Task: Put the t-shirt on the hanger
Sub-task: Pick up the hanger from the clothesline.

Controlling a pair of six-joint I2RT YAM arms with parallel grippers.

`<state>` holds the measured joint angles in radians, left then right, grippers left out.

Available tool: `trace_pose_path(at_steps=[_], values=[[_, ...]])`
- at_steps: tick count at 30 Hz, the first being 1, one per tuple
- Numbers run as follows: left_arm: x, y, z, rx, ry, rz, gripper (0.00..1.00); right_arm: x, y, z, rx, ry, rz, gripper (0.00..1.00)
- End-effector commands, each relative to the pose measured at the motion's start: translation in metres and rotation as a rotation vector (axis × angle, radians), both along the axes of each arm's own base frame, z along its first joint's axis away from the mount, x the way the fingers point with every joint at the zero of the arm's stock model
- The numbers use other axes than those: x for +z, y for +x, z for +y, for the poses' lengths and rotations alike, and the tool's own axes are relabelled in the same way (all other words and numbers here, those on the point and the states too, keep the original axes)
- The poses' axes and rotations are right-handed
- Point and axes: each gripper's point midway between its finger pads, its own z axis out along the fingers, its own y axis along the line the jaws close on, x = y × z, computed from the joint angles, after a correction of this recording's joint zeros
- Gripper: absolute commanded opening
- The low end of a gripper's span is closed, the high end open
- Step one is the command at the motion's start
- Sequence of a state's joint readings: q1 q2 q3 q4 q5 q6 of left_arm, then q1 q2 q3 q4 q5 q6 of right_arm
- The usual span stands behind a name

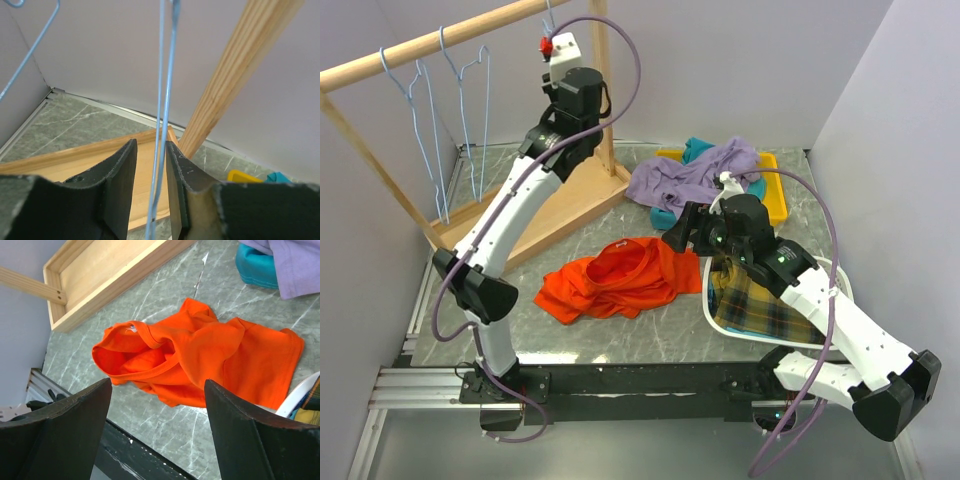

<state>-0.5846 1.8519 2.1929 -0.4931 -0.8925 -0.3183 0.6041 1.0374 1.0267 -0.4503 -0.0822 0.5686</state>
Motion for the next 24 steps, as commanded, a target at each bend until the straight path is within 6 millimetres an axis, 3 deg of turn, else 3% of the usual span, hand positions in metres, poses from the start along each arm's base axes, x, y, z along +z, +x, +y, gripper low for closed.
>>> trace_pose_path(at_steps=[1, 11, 21, 24], values=[[0.026, -0.011, 0.018, -0.032, -0.026, -0.032, 0.36, 0.021, -0.002, 0.0, 0.007, 0.038, -0.046, 0.82], [0.023, 0.004, 0.032, -0.14, -0.007, 0.013, 0.43, 0.024, 0.0, 0.003, 0.015, 0.036, -0.045, 0.82], [0.017, 0.007, 0.045, -0.21, -0.005, 0.03, 0.33, 0.023, 0.002, 0.006, 0.022, 0.041, -0.043, 0.83], [0.014, 0.011, 0.045, -0.221, 0.005, 0.044, 0.26, 0.022, 0.002, 0.006, 0.021, 0.039, -0.041, 0.83]])
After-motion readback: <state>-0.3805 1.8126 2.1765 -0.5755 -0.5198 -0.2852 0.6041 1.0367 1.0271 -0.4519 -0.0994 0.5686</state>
